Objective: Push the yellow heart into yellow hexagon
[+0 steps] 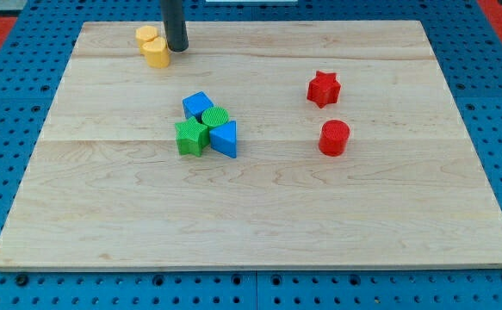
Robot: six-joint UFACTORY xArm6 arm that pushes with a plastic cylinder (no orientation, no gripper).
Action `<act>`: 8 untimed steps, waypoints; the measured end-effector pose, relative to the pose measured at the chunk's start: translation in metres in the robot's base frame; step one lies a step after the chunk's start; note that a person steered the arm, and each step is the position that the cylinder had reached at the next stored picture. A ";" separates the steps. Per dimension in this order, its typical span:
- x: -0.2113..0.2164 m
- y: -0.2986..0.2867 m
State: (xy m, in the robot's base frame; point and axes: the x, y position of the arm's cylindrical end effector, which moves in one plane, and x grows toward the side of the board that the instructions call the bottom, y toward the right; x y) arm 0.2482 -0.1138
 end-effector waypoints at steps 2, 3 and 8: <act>-0.016 -0.057; -0.009 0.025; 0.044 -0.022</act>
